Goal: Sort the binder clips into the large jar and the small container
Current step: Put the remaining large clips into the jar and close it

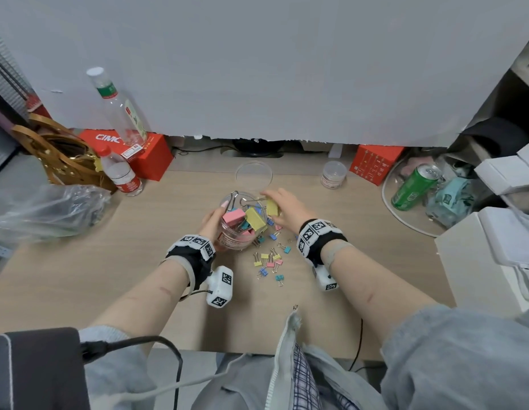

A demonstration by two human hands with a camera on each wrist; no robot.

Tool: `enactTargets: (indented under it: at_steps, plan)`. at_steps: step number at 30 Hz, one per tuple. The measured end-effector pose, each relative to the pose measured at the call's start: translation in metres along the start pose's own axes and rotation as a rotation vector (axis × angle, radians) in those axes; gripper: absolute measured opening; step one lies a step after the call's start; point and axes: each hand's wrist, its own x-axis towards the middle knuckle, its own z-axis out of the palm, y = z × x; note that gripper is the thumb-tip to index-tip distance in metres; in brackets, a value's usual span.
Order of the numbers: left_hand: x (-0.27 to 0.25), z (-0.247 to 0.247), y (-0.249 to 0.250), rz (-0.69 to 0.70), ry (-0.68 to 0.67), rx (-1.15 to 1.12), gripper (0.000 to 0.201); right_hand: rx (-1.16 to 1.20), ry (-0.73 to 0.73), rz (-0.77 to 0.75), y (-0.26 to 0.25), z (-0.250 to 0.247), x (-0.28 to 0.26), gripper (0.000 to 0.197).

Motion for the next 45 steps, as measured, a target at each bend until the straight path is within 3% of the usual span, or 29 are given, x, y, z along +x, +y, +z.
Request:
enactTargets:
  at_steps: [2, 5, 7, 9, 12, 14, 17, 26, 30, 33, 41, 45]
  plan:
    - [-0.005, 0.002, 0.004, 0.054, -0.001, 0.084, 0.049, -0.087, -0.063, -0.021, -0.006, -0.004, 0.006, 0.071]
    - [-0.012, 0.005, 0.010, 0.082, -0.012, 0.177, 0.062, -0.237, -0.118, -0.075, -0.015, -0.011, 0.018, 0.077]
    - [-0.016, 0.006, 0.013, 0.087, -0.020, 0.192, 0.058, -0.331, -0.113, -0.139, -0.020, -0.017, 0.026, 0.078]
    - [-0.019, 0.008, 0.016, 0.063, -0.024, 0.187, 0.048, -0.447, -0.074, -0.219, -0.025, -0.021, 0.032, 0.076]
    - [-0.024, 0.007, 0.018, 0.035, -0.016, 0.183, 0.049, -0.515, -0.052, -0.241, -0.025, -0.023, 0.035, 0.063]
    - [-0.024, 0.005, 0.019, 0.013, 0.003, 0.186, 0.056, -0.454, -0.061, -0.215, -0.024, -0.022, 0.034, 0.054]
    - [-0.026, 0.004, 0.021, -0.016, 0.015, 0.182, 0.056, -0.169, -0.045, -0.184, -0.023, -0.020, 0.034, 0.048]
    - [-0.028, 0.004, 0.029, -0.017, 0.071, 0.075, 0.056, 0.246, 0.242, -0.164, -0.031, -0.033, 0.042, 0.051]
    - [-0.032, 0.006, 0.031, -0.048, 0.069, 0.018, 0.062, 0.265, 0.326, -0.176, -0.037, -0.034, 0.046, 0.042]
    - [-0.035, 0.010, 0.033, -0.083, 0.060, 0.021, 0.063, 0.272, 0.311, -0.201, -0.042, -0.034, 0.043, 0.039]
    - [-0.017, 0.011, 0.029, -0.069, 0.045, 0.064, 0.068, 0.292, -0.024, -0.196, -0.042, -0.014, 0.038, 0.048]
    - [-0.015, 0.013, 0.030, -0.055, 0.027, 0.080, 0.054, 0.260, 0.166, -0.125, -0.039, -0.015, 0.043, 0.035]
